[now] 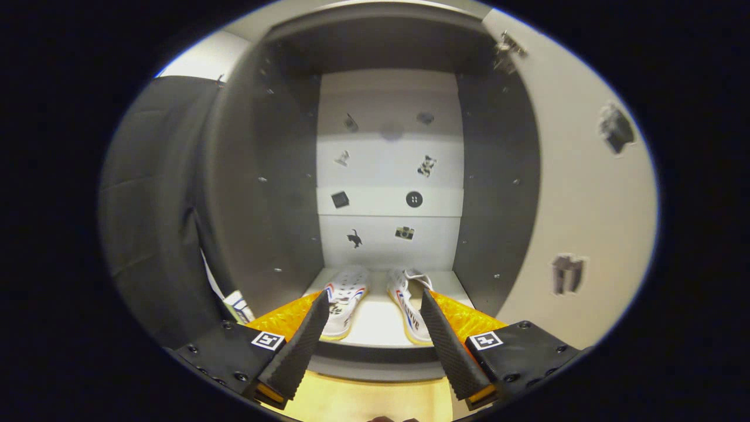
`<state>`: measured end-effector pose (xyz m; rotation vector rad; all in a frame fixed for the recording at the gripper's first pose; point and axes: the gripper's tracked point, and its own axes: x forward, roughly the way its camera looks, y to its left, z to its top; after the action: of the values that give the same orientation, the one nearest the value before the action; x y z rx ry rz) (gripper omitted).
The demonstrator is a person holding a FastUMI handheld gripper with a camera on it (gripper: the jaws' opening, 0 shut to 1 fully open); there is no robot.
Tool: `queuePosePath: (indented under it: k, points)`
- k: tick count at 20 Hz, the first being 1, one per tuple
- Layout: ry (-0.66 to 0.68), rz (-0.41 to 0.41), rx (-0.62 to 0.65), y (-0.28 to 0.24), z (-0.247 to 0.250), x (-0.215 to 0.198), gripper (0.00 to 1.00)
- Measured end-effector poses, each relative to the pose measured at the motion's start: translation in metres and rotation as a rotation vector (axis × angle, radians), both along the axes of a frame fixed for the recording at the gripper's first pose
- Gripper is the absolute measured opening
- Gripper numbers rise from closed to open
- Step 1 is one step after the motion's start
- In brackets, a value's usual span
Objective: Open the shoe cabinet door, grab the shoes and put them into the shoe cabinet, then close the shoe cabinet door.
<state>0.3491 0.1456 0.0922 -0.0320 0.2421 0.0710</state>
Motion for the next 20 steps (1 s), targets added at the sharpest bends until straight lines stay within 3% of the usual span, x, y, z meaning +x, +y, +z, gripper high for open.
queuePosePath:
  k: [5, 9, 13, 20]
  points:
    - [-0.061, 0.071, 0.024, 0.019, 0.002, -0.122, 0.98]
    - [-0.112, 0.064, 0.072, 0.008, 0.0, -0.197, 0.98]
    - [-0.072, 0.025, 0.048, -0.021, -0.023, -0.246, 0.98]
    - [-0.126, -0.077, 0.05, -0.092, 0.01, -0.32, 0.98]
